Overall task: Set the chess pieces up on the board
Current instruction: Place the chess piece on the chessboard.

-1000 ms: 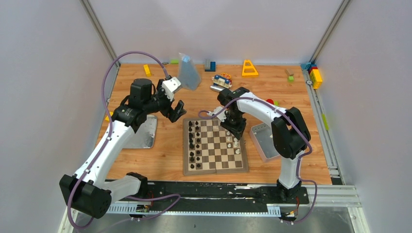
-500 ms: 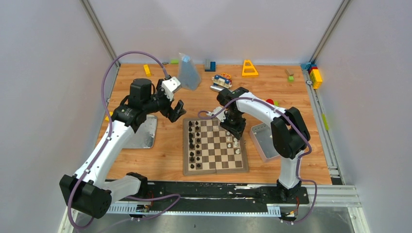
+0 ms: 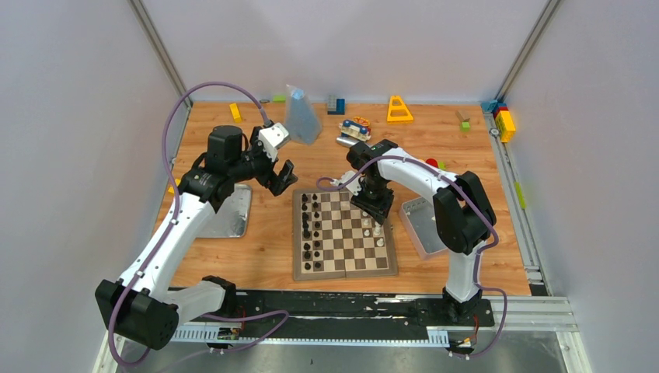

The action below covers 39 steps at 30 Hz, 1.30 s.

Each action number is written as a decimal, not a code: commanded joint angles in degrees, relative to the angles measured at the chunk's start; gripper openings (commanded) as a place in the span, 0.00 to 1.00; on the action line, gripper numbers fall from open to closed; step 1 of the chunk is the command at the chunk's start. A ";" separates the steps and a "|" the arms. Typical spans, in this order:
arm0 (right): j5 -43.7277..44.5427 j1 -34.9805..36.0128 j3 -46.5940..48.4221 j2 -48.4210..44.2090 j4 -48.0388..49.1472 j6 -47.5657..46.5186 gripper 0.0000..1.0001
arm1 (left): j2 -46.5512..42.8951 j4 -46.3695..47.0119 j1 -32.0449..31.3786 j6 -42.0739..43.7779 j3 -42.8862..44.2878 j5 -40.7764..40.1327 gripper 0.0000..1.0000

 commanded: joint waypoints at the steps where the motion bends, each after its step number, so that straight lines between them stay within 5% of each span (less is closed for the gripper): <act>1: 1.00 0.41 2.23 -0.08 0.03 0.30 0.29 | -1.43 1.57 0.42 0.08 0.86 1.07 1.00; 20: -1.89 0.36 2.92 -0.43 0.05 1.46 0.23 | -1.43 1.86 0.63 0.17 0.64 1.34 1.00; 39: -4.51 -2.28 4.85 -8.78 0.63 4.04 0.38 | -1.18 2.28 0.73 0.21 0.76 0.86 1.00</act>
